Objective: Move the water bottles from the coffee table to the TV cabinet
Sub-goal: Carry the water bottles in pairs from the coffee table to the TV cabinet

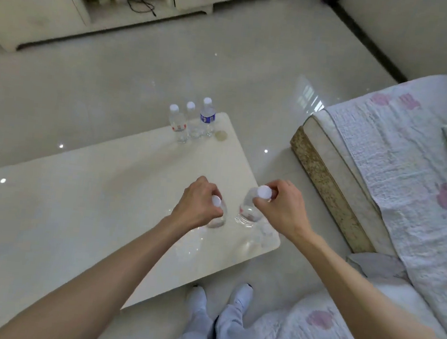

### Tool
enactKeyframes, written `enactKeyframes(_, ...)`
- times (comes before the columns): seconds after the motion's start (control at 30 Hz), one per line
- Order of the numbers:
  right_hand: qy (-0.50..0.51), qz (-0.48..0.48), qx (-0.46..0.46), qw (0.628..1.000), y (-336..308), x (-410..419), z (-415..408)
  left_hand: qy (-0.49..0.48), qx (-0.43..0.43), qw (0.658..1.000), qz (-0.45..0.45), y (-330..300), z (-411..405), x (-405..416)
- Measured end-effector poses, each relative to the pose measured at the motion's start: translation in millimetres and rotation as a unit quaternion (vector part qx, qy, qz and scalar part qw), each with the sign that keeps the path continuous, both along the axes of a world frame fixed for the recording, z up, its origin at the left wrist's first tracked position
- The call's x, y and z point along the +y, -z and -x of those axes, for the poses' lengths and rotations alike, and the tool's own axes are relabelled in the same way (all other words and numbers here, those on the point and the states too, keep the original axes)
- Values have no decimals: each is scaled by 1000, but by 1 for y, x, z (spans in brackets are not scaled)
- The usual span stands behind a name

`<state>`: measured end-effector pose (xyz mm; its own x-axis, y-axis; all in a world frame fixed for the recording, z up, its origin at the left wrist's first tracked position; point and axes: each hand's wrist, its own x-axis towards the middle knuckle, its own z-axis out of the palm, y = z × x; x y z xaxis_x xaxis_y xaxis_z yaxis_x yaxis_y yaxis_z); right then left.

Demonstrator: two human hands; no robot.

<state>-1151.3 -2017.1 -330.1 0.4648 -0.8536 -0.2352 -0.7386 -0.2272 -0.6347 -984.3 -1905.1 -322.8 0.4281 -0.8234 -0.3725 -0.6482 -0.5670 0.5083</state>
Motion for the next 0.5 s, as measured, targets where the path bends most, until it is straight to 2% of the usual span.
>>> enactKeyframes(0.23,-8,73,-46,996,-83,-57,-6,39,-51,995,82,-98,3,-76)
enactKeyframes(0.5,-52,83,-53,994,-117,-170,-6,4,-104,988,113,-126,19,-167)
